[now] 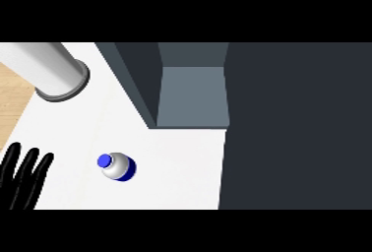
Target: Pick up the bottled water, place it into the cabinet and close the cabinet
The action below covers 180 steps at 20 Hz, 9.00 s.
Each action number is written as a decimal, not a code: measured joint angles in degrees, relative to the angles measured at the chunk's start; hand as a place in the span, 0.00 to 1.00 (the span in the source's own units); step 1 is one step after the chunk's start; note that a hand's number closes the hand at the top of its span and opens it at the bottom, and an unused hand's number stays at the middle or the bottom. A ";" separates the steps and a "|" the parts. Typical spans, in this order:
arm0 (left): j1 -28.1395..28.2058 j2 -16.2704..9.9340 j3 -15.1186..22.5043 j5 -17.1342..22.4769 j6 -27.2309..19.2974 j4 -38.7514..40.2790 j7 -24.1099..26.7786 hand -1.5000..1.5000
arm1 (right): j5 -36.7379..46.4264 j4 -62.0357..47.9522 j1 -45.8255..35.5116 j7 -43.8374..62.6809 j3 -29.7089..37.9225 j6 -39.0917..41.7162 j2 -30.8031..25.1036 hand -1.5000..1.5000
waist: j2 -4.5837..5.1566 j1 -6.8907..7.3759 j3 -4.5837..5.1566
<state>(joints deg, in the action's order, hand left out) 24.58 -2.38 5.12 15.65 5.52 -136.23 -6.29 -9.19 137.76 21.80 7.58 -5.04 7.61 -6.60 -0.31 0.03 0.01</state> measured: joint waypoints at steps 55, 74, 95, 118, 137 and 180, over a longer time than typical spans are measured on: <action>-13.38 0.65 -12.48 -5.25 8.33 55.13 25.67 0.00 | 1.16 5.46 40.26 -26.93 1.15 18.91 0.20 0.00 | 0.30 -1.23 0.09; -28.03 0.34 -17.52 -7.30 8.76 86.01 43.18 0.00 | 0.90 4.62 45.68 -34.28 6.56 23.57 0.72 0.00 | 0.35 -1.18 0.09; -37.16 0.41 -19.65 -1.73 17.39 98.88 48.48 1.00 | 0.10 3.99 47.24 -35.51 10.03 25.75 1.63 0.00 | 0.29 -0.79 0.06; -38.36 2.29 -3.91 5.27 3.55 77.15 42.47 1.00 | -0.38 3.41 44.34 -34.69 11.19 26.06 1.69 0.00 | -0.09 -0.13 -0.04; -49.12 2.27 25.68 7.43 -37.15 48.38 19.10 1.00 | -1.10 1.47 38.21 -31.35 10.76 24.95 1.77 0.00 | 0.23 -0.78 -0.01; -86.16 2.14 14.87 14.25 -41.71 109.54 34.42 0.00 | -6.76 -0.92 34.82 -30.44 18.71 29.66 -0.16 0.00 | 1.22 -3.30 0.02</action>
<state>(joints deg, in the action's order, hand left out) -61.59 -0.24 19.99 29.90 -36.18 -26.70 28.14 -15.95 136.85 56.63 -22.86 13.67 37.27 -6.76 0.91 -3.27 0.03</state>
